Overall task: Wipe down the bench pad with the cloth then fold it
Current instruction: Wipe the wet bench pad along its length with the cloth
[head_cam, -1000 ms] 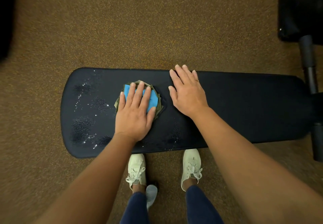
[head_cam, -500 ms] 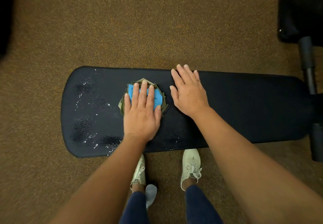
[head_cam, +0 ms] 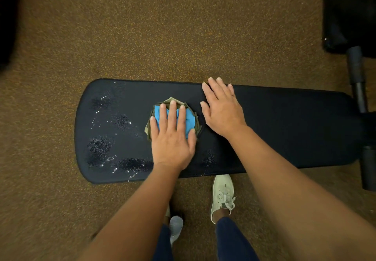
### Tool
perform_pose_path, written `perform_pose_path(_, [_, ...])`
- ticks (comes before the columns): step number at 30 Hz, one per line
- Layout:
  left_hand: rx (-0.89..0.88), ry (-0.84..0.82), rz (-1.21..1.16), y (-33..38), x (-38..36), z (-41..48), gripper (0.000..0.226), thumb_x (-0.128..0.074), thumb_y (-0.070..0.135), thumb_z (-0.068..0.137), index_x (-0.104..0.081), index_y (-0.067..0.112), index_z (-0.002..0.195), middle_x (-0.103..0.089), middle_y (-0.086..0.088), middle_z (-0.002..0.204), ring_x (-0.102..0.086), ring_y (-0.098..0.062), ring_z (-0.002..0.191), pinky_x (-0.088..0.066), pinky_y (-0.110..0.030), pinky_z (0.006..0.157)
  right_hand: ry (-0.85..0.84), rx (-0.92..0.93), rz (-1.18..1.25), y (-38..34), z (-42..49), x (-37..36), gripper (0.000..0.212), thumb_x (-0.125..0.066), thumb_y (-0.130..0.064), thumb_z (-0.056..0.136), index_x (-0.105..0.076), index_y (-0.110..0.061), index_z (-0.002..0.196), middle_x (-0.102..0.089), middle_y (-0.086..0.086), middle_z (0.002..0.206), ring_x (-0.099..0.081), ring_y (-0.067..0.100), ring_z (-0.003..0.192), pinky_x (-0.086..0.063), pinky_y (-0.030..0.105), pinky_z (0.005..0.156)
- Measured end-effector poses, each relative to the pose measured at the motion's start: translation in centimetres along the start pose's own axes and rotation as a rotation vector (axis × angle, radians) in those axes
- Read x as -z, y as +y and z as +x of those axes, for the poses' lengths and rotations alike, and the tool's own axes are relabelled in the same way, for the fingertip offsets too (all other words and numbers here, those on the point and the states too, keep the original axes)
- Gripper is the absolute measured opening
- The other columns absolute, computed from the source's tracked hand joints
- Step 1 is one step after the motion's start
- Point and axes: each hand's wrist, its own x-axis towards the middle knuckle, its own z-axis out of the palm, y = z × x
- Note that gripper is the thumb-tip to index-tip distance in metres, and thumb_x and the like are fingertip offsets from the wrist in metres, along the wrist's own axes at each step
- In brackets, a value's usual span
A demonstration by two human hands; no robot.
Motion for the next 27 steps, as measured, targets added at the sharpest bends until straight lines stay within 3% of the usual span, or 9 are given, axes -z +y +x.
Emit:
perform_pose_path(2, [0.017, -0.018, -0.002, 1.2, -0.3, -0.8, 0.064, -0.029, 0.047, 0.097, -0.022, 0.012, 0.151, -0.016, -0.015, 0.158, -0.007, -0.037, 0.146, -0.01, -0.056, 0.116, -0.002, -0.005, -0.004, -0.1, 0.0, 0.0, 0.05, -0.043, -0.028, 0.097, -0.04, -0.006, 0.142, -0.036, 0.014, 0.15, -0.025, 0.032, 0.142, -0.016, 0.048, 0.116])
perform_pose_path(7, [-0.406, -0.083, 0.057, -2.4, 0.3, -1.7, 0.065, -0.027, 0.052, 0.097, -0.023, 0.017, 0.152, -0.017, -0.012, 0.159, -0.006, -0.032, 0.147, -0.014, -0.054, 0.116, -0.009, -0.019, -0.03, -0.3, -0.1, 0.1, 0.05, -0.041, -0.028, 0.098, -0.038, -0.007, 0.143, -0.033, 0.013, 0.152, -0.022, 0.031, 0.143, -0.013, 0.047, 0.117])
perform_pose_path(9, [-0.463, -0.053, -0.001, -3.6, 0.5, -1.4, 0.062, -0.027, 0.048, 0.098, -0.026, 0.016, 0.151, -0.018, -0.01, 0.159, -0.008, -0.028, 0.148, -0.014, -0.049, 0.117, -0.002, -0.039, -0.019, -0.7, -0.1, 0.1, 0.049, -0.041, -0.026, 0.098, -0.038, -0.007, 0.143, -0.032, 0.013, 0.152, -0.02, 0.031, 0.144, -0.011, 0.047, 0.117])
perform_pose_path(15, [-0.418, 0.08, -0.272, -4.3, 0.3, -1.4, 0.048, -0.034, 0.025, 0.1, -0.043, 0.001, 0.141, -0.032, -0.014, 0.152, -0.019, -0.031, 0.145, -0.018, -0.048, 0.117, 0.131, -0.035, 0.087, -3.5, -1.0, -0.2, 0.044, -0.035, -0.024, 0.096, -0.054, -0.004, 0.13, -0.044, 0.016, 0.144, -0.031, 0.034, 0.139, -0.019, 0.05, 0.115])
perform_pose_path(21, [-0.143, 0.201, -0.244, -6.7, 0.3, -1.4, 0.048, -0.034, 0.023, 0.098, -0.045, 0.0, 0.138, -0.038, -0.015, 0.149, -0.022, -0.033, 0.143, -0.014, -0.053, 0.115, 0.218, 0.292, 0.181, -7.5, -4.0, -1.7, 0.035, -0.046, -0.018, 0.094, -0.062, -0.001, 0.119, -0.055, 0.018, 0.133, -0.046, 0.034, 0.129, -0.032, 0.05, 0.11])
perform_pose_path(24, [-0.037, 0.197, -0.191, -8.1, 0.0, -1.5, 0.049, -0.032, 0.025, 0.098, -0.045, 0.0, 0.138, -0.037, -0.015, 0.15, -0.022, -0.034, 0.143, -0.016, -0.055, 0.113, 0.126, 0.357, 0.148, -8.8, -5.4, -2.5, 0.039, -0.047, -0.025, 0.091, -0.061, -0.005, 0.121, -0.052, 0.015, 0.136, -0.042, 0.031, 0.132, -0.03, 0.049, 0.111])
perform_pose_path(27, [0.011, 0.177, -0.153, -8.8, -0.2, -1.9, 0.05, -0.03, 0.026, 0.098, -0.044, 0.0, 0.138, -0.036, -0.016, 0.15, -0.022, -0.035, 0.143, -0.016, -0.057, 0.113, -0.031, 0.328, 0.01, -9.1, -5.9, -2.9, 0.056, -0.048, -0.041, 0.089, -0.05, -0.011, 0.136, -0.038, 0.012, 0.149, -0.028, 0.029, 0.141, -0.022, 0.051, 0.114])
